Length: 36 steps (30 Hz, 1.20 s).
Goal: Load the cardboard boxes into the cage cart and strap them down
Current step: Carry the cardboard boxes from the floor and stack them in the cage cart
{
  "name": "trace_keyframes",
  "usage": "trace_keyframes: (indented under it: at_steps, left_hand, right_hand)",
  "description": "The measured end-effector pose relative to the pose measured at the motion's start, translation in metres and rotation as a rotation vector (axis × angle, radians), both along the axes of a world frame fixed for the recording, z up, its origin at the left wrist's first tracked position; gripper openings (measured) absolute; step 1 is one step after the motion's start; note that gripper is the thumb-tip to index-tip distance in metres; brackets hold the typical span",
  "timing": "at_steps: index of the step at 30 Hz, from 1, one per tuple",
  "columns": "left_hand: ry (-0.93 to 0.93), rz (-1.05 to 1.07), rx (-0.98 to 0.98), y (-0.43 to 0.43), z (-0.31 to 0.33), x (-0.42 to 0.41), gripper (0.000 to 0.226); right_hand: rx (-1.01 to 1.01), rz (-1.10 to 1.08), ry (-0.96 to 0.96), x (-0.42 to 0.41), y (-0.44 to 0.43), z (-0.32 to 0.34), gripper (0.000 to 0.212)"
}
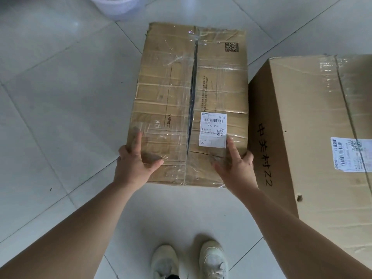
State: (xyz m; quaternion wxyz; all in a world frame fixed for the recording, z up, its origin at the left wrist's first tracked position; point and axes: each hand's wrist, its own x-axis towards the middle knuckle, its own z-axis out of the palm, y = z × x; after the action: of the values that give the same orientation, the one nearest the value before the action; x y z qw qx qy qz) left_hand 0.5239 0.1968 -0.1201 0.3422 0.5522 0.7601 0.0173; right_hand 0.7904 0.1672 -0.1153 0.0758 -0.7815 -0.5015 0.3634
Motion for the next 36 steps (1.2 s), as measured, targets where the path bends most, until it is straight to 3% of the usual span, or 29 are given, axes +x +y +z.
trace_keyframes:
  at_steps: [6,14,26,36]
  left_hand:
    - [-0.023,0.084,0.035,0.007,0.039,-0.008,0.099]
    - [0.041,0.165,-0.015,-0.015,0.134,-0.031,0.092]
    - [0.067,0.394,0.059,-0.084,0.329,-0.089,0.089]
    - [0.090,0.759,0.203,-0.204,0.490,-0.104,0.082]
  right_hand:
    - [0.125,-0.025,-0.022,-0.007,0.009,0.035,0.078]
    - [0.115,0.127,-0.146,-0.029,0.027,0.135,0.070]
    - [0.222,0.338,-0.101,-0.097,0.013,0.318,0.068]
    - [0.382,0.657,0.009,-0.153,-0.024,0.476,0.068]
